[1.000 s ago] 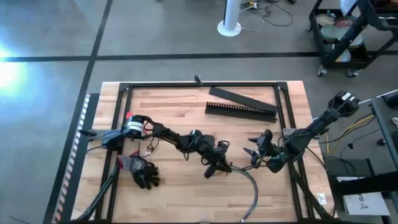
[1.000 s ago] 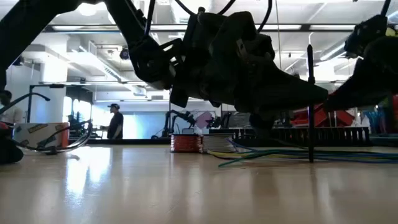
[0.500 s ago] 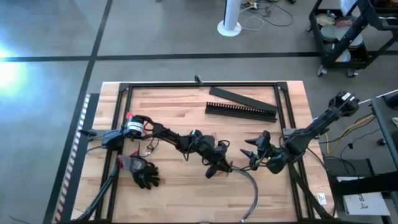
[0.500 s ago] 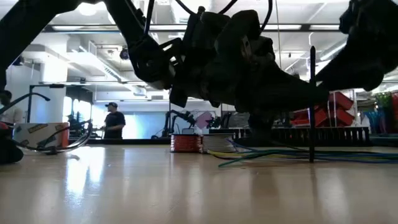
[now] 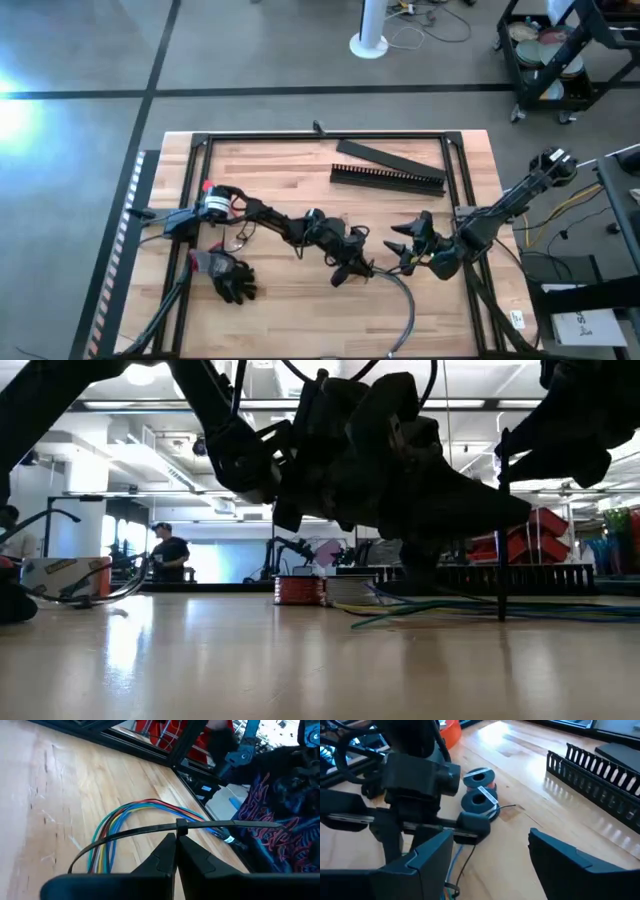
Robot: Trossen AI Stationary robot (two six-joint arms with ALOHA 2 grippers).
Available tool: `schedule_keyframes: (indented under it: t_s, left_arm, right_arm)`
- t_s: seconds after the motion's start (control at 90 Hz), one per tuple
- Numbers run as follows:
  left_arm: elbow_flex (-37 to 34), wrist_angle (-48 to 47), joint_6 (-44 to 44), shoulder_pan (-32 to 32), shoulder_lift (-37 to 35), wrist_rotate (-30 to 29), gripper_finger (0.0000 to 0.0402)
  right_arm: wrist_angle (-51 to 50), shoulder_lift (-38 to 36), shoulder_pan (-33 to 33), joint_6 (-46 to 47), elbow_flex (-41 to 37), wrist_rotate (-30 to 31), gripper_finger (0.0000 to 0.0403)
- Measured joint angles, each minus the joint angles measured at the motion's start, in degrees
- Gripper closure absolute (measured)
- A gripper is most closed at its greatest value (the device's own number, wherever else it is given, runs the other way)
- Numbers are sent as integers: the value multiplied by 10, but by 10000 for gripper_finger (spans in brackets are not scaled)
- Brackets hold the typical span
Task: Ziptie cables
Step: Wrap the black zip tie on the cables
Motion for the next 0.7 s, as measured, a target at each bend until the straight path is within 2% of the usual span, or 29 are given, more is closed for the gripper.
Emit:
schedule_keyframes:
  t_s: [0.311, 0.567, 0.7]
  left_arm:
    - [1, 3, 19, 0, 0, 0, 402]
    - [2, 1, 41, -13, 0, -23, 402]
    - [2, 0, 51, -21, 0, -25, 402]
  right_arm:
    - [0, 0, 0, 0, 21, 0, 176]
    - [19, 0, -1, 28, 41, 6, 165]
    - [31, -3, -4, -29, 63, 16, 157]
